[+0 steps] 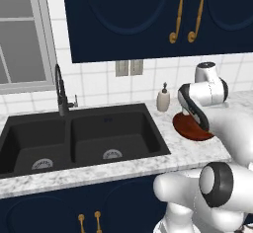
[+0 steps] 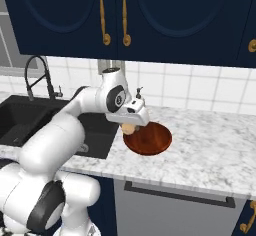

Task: Pick the squash from the sink and place it in the bowl. Then pick the bowl and place it in the microwave. Then close the microwave door and press the start button.

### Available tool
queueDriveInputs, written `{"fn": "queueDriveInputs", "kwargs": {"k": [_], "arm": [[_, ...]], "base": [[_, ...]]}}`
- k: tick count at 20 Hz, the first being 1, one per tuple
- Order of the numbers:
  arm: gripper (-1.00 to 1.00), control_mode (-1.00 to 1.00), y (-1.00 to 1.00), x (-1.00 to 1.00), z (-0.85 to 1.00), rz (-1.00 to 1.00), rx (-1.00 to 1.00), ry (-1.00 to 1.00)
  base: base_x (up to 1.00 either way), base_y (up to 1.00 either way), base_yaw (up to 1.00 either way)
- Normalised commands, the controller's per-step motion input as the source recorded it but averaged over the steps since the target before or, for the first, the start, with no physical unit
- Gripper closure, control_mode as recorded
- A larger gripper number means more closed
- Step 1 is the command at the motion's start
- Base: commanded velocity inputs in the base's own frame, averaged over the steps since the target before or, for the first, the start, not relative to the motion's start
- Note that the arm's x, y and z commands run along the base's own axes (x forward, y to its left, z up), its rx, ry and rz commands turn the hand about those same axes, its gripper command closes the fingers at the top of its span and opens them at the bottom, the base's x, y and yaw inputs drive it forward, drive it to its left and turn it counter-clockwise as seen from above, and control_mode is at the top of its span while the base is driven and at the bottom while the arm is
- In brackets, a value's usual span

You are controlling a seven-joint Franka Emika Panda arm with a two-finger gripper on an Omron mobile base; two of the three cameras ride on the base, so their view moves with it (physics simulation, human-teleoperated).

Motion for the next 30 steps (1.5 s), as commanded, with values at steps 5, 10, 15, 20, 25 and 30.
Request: {"fn": "queueDriveInputs", "kwargs": {"k": [5,10,15,20,25,30], "arm": [[1.00,-1.00,-0.29,0.76,-0.73,0.05,0.00,-0.02],[-1.00,-1.00,-0.04,0.48,-0.48,0.05,0.00,-0.01],[-1.00,-1.00,-0.16,0.12,-0.22,0.02,0.05,0.00],[-1.00,-1.00,0.00,0.02,-0.05,0.03,0.09,-0.01],[-1.00,-1.00,0.83,-0.44,0.37,0.11,-0.03,-0.01],[-1.00,-1.00,0.75,-0.12,-0.22,0.06,-0.20,0.10]], "base": [[0.00,0.00,0.00],[0.00,0.00,0.00],[0.00,0.00,0.00],[0.00,0.00,0.00],[0.00,0.00,0.00],[0.00,0.00,0.00]]}}
